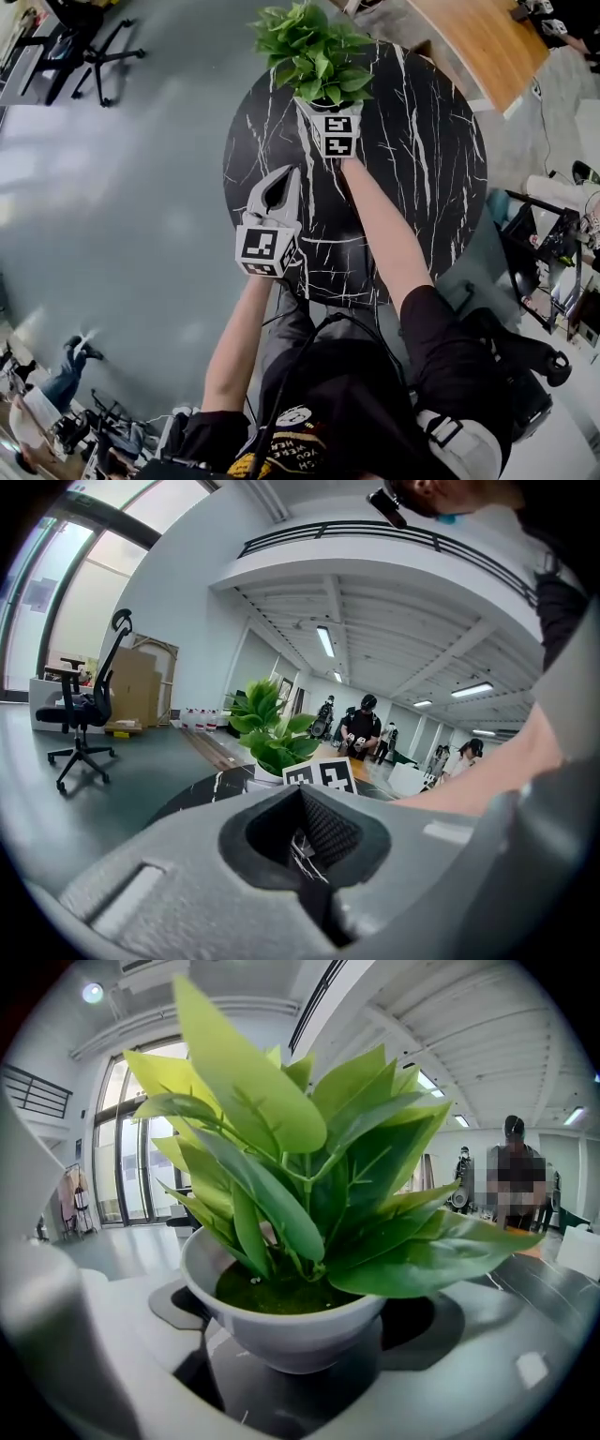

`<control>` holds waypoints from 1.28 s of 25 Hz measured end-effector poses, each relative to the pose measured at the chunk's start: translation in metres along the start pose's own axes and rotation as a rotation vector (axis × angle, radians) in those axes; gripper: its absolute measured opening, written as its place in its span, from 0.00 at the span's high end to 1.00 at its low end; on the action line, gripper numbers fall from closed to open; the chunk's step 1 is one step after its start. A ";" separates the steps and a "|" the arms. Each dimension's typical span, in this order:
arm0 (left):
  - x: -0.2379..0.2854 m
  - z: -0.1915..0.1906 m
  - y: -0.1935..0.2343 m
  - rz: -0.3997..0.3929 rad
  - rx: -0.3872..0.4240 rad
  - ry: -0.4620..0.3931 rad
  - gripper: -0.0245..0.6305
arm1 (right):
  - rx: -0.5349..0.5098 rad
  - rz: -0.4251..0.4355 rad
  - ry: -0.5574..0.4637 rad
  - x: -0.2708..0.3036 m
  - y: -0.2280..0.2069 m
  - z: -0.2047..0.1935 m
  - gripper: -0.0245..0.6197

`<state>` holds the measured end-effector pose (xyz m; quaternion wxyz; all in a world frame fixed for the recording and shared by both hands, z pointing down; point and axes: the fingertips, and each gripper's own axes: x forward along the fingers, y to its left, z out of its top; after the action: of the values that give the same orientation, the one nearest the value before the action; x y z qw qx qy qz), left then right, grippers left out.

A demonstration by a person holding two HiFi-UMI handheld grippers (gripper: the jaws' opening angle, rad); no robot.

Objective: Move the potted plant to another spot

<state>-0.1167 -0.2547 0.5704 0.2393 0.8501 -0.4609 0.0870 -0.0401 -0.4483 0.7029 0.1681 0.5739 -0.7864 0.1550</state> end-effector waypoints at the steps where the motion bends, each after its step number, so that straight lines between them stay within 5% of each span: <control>1: -0.003 -0.001 -0.003 -0.009 0.006 0.004 0.96 | 0.001 -0.006 0.008 -0.006 -0.001 -0.004 0.14; 8: -0.010 -0.010 -0.033 -0.079 0.045 0.024 0.96 | -0.003 0.000 0.034 -0.058 -0.011 -0.031 0.14; 20: -0.034 -0.052 -0.102 -0.260 0.112 0.080 0.96 | 0.074 -0.151 0.051 -0.221 -0.043 -0.108 0.14; 32: -0.101 -0.146 -0.225 -0.376 0.103 0.164 0.96 | 0.121 -0.254 0.074 -0.377 -0.059 -0.191 0.14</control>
<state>0.0237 -0.0051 0.5868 0.2445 0.9224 -0.2680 0.1330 0.1397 -0.0614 0.7101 0.1803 0.6718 -0.6899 0.2005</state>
